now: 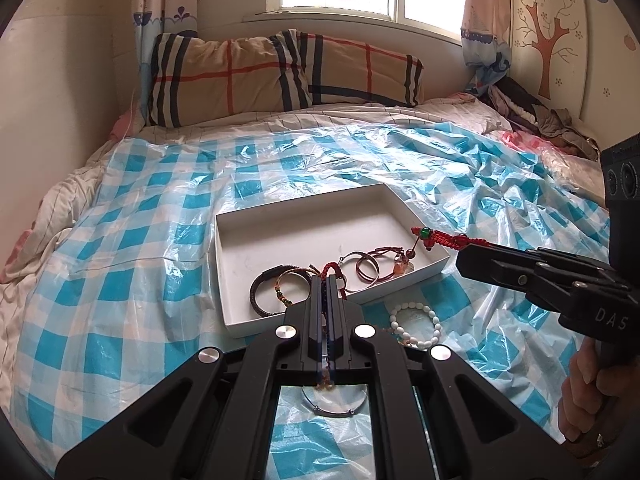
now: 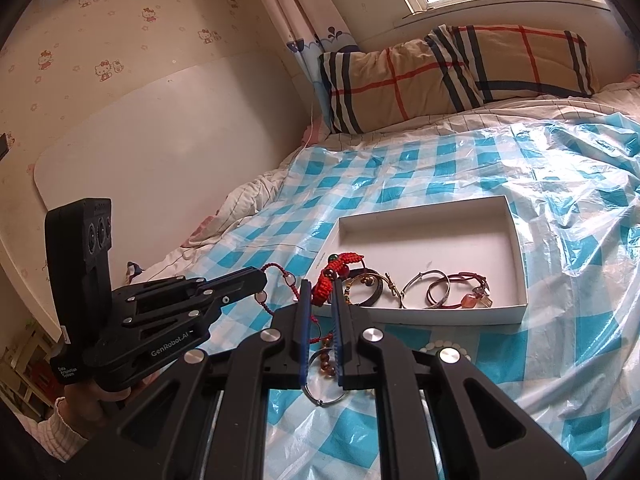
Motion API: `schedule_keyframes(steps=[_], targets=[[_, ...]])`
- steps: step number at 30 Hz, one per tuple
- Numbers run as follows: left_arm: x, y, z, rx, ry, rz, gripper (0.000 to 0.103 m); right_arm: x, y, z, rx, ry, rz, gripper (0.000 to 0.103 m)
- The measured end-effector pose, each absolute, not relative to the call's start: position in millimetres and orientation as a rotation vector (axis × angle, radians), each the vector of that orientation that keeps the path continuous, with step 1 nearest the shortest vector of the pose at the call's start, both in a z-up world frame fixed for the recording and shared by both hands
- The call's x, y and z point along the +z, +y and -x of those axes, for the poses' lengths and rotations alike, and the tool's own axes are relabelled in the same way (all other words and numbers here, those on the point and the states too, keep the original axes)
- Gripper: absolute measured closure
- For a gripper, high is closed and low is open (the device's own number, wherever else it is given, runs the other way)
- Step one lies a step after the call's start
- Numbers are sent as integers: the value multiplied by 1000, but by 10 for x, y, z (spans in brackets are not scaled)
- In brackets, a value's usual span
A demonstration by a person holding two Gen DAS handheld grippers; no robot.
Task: Organize jewelry
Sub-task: 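Carry both held bracelets over the white tray with both grippers, then open both grippers to drop the bracelets into the white tray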
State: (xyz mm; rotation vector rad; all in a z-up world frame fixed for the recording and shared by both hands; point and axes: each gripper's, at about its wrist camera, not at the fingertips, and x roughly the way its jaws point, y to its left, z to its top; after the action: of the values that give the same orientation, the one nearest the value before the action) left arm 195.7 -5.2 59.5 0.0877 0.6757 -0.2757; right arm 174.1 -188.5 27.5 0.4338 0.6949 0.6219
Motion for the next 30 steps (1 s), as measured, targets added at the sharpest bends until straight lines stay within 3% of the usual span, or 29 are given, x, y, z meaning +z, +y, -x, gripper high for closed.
schedule_keyframes(steps=[30], targets=[[514,7,-2327,-260,667,-72,101,162,-1846,-2097,620,693,-417,92]])
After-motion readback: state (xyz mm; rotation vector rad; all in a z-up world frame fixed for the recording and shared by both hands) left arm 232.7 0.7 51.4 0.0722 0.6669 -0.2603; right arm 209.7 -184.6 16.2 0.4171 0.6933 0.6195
